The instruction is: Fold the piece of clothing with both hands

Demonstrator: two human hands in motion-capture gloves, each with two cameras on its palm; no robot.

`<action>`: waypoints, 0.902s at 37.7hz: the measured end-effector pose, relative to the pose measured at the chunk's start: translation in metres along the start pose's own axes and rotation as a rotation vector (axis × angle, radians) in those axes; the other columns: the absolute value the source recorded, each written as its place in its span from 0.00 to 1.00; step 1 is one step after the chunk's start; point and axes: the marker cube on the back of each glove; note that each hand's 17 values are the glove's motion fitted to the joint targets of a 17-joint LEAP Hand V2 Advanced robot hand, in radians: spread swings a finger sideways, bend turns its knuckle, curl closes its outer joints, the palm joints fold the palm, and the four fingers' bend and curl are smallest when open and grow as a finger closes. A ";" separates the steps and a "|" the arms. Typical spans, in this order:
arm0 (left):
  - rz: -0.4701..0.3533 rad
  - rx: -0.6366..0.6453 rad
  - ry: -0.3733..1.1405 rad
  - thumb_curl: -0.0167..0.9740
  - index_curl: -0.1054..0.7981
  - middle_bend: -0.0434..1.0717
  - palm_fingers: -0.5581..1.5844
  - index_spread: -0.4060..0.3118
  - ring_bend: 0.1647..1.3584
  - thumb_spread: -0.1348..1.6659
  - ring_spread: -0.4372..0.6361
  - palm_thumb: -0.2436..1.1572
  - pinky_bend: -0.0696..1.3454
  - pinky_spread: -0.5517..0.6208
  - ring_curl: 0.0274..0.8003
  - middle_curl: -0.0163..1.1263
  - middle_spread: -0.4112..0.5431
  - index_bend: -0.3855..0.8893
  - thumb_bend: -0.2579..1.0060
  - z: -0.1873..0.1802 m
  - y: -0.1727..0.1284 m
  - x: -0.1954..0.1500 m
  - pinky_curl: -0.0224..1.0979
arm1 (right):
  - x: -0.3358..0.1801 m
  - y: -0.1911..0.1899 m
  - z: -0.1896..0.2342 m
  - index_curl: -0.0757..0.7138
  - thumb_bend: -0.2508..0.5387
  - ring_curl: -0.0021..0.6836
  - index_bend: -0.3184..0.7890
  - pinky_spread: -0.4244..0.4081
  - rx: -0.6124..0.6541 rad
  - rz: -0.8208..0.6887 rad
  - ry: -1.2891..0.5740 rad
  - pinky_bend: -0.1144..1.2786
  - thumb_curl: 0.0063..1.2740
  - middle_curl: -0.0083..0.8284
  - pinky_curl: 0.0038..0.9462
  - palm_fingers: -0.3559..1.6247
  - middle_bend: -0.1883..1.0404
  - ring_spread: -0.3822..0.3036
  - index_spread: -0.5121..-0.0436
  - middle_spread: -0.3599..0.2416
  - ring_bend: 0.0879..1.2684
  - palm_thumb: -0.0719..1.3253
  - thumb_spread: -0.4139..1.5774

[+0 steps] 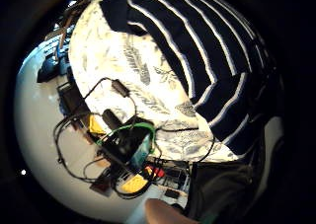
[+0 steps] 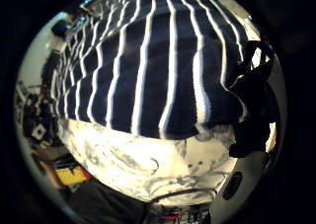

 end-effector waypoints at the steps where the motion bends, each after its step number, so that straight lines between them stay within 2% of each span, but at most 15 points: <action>1: 0.002 0.013 -0.023 0.57 0.39 0.23 0.78 0.27 0.25 0.58 0.10 0.86 0.56 0.07 0.45 0.40 0.14 0.37 0.30 -0.002 -0.008 -0.004 0.35 | 0.008 -0.009 0.006 0.44 0.47 0.59 0.47 0.20 0.028 0.011 0.028 0.50 0.29 0.54 0.39 0.83 0.43 0.22 0.49 0.32 0.46 0.83 0.70; 4: 0.022 0.055 -0.084 0.59 0.39 0.24 0.78 0.27 0.25 0.57 0.10 0.87 0.55 0.07 0.46 0.41 0.14 0.37 0.28 -0.007 -0.024 -0.015 0.35 | 0.017 0.006 -0.005 0.47 0.46 0.60 0.46 0.17 0.041 -0.009 0.060 0.50 0.29 0.55 0.39 0.84 0.43 0.20 0.50 0.31 0.46 0.84 0.70; 12: 0.158 -0.043 -0.191 0.63 0.38 0.24 0.79 0.27 0.24 0.55 0.10 0.89 0.55 0.07 0.47 0.43 0.13 0.37 0.26 -0.014 0.049 -0.018 0.36 | 0.007 0.095 -0.069 0.52 0.42 0.62 0.45 0.13 -0.051 -0.153 0.092 0.51 0.29 0.56 0.41 0.85 0.43 0.19 0.52 0.30 0.47 0.86 0.69; 14: 0.153 -0.083 -0.215 0.63 0.38 0.24 0.79 0.27 0.24 0.55 0.10 0.89 0.55 0.07 0.47 0.43 0.13 0.37 0.25 -0.017 0.058 -0.019 0.36 | 0.007 0.101 -0.078 0.53 0.41 0.62 0.45 0.13 -0.076 -0.166 0.095 0.51 0.29 0.56 0.41 0.85 0.43 0.19 0.53 0.30 0.47 0.86 0.69; 16: 0.104 -0.138 -0.245 0.64 0.38 0.24 0.79 0.28 0.24 0.55 0.10 0.90 0.55 0.07 0.48 0.43 0.13 0.37 0.24 -0.025 0.062 -0.021 0.36 | 0.007 0.100 -0.089 0.54 0.40 0.62 0.44 0.12 -0.099 -0.175 0.100 0.51 0.29 0.56 0.41 0.85 0.44 0.18 0.53 0.29 0.47 0.86 0.69; 18: 0.067 -0.190 -0.278 0.65 0.38 0.24 0.79 0.28 0.24 0.55 0.10 0.90 0.54 0.07 0.48 0.43 0.13 0.37 0.24 -0.039 0.063 -0.020 0.36 | 0.007 0.096 -0.102 0.55 0.39 0.63 0.44 0.12 -0.116 -0.179 0.110 0.51 0.29 0.56 0.42 0.85 0.44 0.18 0.53 0.29 0.47 0.86 0.69; 21: 0.126 -0.235 -0.314 0.66 0.38 0.24 0.79 0.28 0.23 0.55 0.10 0.90 0.54 0.07 0.48 0.44 0.13 0.37 0.23 -0.070 0.056 -0.017 0.36 | 0.008 0.080 -0.119 0.56 0.38 0.63 0.44 0.12 -0.131 -0.164 0.130 0.51 0.29 0.57 0.42 0.85 0.44 0.18 0.53 0.29 0.47 0.87 0.69; 24: 0.019 -0.170 -0.353 0.67 0.38 0.23 0.79 0.28 0.23 0.54 0.10 0.91 0.54 0.07 0.49 0.44 0.13 0.38 0.22 -0.115 0.022 -0.025 0.36 | 0.015 0.048 -0.134 0.57 0.36 0.64 0.44 0.12 -0.162 -0.121 0.145 0.51 0.29 0.57 0.42 0.85 0.44 0.18 0.53 0.29 0.47 0.87 0.69; 27: -0.029 -0.101 -0.363 0.68 0.38 0.23 0.79 0.27 0.23 0.54 0.10 0.91 0.53 0.07 0.49 0.44 0.13 0.38 0.21 -0.149 -0.006 -0.030 0.36 | 0.023 0.010 -0.138 0.58 0.35 0.64 0.44 0.11 -0.189 -0.083 0.139 0.51 0.29 0.57 0.42 0.85 0.44 0.18 0.53 0.29 0.47 0.88 0.69; 31: -0.175 -0.091 -0.366 0.69 0.38 0.23 0.79 0.27 0.23 0.53 0.10 0.91 0.53 0.07 0.49 0.45 0.13 0.38 0.20 -0.172 -0.008 -0.034 0.36 | 0.033 -0.038 -0.139 0.58 0.34 0.65 0.44 0.12 -0.169 0.007 0.155 0.50 0.29 0.57 0.42 0.84 0.44 0.19 0.53 0.29 0.48 0.89 0.70; 34: -0.204 -0.024 -0.380 0.70 0.38 0.23 0.79 0.27 0.23 0.53 0.10 0.92 0.53 0.07 0.50 0.45 0.13 0.38 0.20 -0.177 -0.040 -0.036 0.36 | 0.030 -0.048 -0.153 0.59 0.34 0.65 0.44 0.12 -0.127 0.087 0.165 0.50 0.29 0.58 0.43 0.83 0.44 0.19 0.53 0.28 0.49 0.89 0.71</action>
